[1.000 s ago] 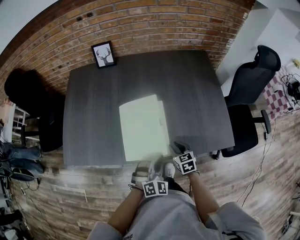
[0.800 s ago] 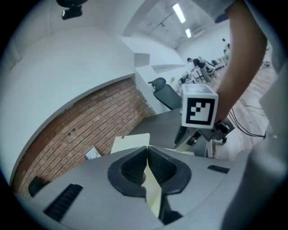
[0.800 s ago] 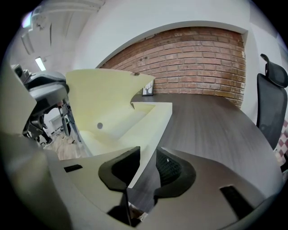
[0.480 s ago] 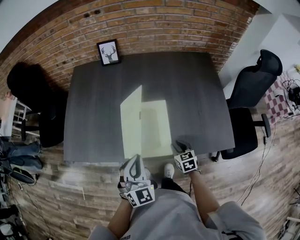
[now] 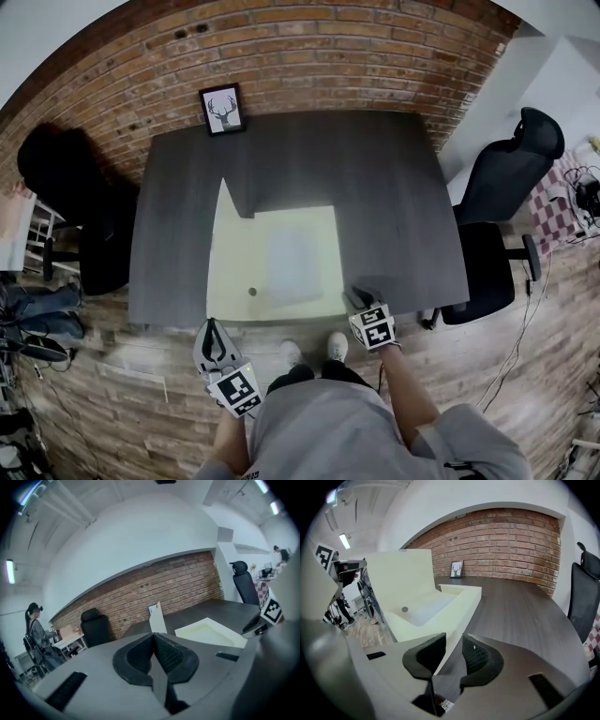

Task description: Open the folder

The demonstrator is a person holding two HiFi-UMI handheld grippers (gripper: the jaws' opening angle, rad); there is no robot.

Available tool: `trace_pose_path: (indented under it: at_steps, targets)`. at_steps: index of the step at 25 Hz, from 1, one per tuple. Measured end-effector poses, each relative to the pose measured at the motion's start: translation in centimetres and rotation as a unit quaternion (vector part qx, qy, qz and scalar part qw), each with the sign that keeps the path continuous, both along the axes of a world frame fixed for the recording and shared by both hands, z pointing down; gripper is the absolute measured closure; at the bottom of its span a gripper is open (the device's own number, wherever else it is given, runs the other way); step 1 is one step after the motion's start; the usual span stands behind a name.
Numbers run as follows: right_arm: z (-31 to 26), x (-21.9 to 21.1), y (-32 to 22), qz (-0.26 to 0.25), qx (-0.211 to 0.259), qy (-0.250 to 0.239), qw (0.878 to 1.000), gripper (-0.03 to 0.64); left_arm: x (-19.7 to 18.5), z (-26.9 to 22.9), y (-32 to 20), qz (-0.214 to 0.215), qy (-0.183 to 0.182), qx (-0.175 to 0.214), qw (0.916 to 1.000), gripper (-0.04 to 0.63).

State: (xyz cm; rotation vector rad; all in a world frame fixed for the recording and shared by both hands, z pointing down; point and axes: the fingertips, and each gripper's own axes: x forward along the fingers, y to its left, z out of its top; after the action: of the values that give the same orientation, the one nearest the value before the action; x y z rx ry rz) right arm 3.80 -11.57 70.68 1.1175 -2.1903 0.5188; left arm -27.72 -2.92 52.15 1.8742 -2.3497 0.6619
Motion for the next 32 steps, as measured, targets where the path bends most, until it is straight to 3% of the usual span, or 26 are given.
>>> trace_pose_path:
  at_steps: [9, 14, 18, 24, 32]
  targets:
    - [-0.2, -0.1, 0.0, -0.005, -0.001, 0.004, 1.0, 0.523, -8.6, 4.0, 1.1, -0.116, 0.025, -0.028, 0.9925, 0.591]
    - [0.0, 0.0, 0.0, -0.005, -0.001, 0.006, 1.0, 0.523, -12.3, 7.7, 2.0, -0.181, 0.073, -0.049, 0.9796, 0.591]
    - [-0.1, -0.1, 0.1, -0.006, -0.001, 0.011, 1.0, 0.523, -14.5, 10.3, 2.6, -0.216, 0.083, -0.07, 0.9704, 0.591]
    - [-0.1, -0.1, 0.0, -0.004, -0.001, 0.013, 1.0, 0.523, -16.3, 12.8, 2.7, -0.239, 0.079, -0.094, 0.9631, 0.591]
    - [-0.2, -0.2, 0.0, -0.001, 0.0, 0.014, 1.0, 0.523, -15.6, 11.4, 2.4, -0.223, 0.055, -0.082, 0.9699, 0.594]
